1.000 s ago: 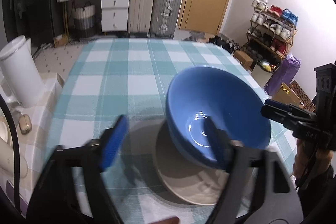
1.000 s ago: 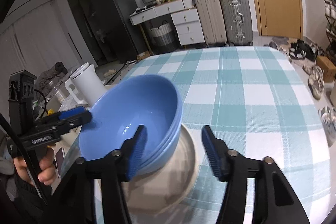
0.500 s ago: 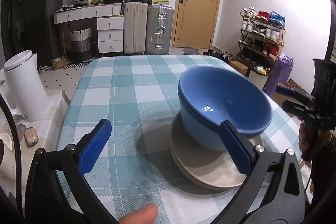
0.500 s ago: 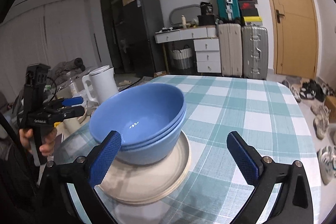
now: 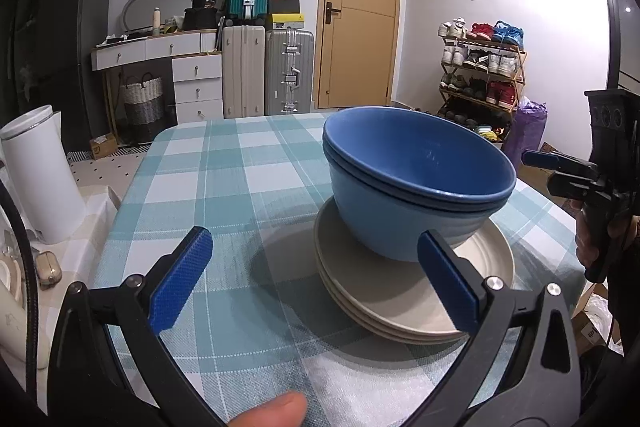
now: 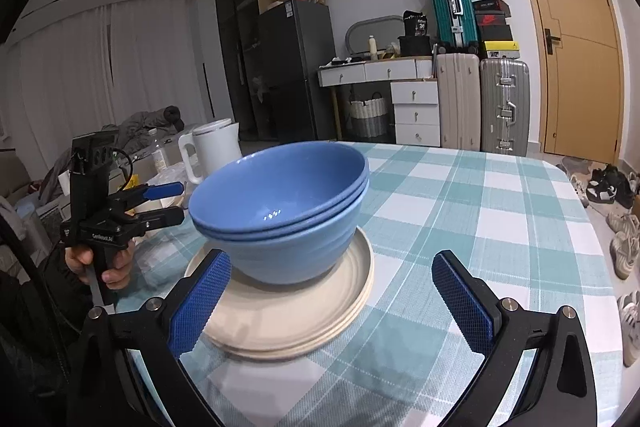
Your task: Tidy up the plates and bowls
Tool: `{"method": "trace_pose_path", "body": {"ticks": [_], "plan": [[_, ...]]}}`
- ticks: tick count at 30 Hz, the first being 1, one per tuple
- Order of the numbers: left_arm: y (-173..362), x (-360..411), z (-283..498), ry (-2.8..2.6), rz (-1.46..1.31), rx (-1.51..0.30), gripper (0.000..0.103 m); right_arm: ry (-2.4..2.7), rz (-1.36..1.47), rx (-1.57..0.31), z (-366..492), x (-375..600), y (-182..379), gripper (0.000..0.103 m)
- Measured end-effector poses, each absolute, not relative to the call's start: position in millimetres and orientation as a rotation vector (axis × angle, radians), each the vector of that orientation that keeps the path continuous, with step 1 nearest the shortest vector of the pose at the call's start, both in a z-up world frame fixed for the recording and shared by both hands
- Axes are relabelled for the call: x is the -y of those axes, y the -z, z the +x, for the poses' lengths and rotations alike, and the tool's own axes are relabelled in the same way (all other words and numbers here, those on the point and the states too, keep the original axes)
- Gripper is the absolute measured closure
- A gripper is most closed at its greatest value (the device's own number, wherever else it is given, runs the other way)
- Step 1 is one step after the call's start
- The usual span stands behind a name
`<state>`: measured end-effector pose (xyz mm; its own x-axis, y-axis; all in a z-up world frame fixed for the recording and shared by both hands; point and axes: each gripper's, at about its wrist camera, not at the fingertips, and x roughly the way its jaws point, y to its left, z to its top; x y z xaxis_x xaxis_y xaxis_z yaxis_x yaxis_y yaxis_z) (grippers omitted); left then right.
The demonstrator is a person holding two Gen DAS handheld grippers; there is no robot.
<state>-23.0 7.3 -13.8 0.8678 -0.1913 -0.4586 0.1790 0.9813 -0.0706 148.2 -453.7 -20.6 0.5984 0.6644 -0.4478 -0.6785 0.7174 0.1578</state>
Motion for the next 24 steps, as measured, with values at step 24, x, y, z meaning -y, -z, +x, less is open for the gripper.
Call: {"method": "trace_pose_path", "body": {"ticks": [24], "plan": [[22, -2, -24, 0.229, -0.005, -0.467, 0.001, -0.799, -0.034, -0.477, 143, 457, 34, 0.001]]}}
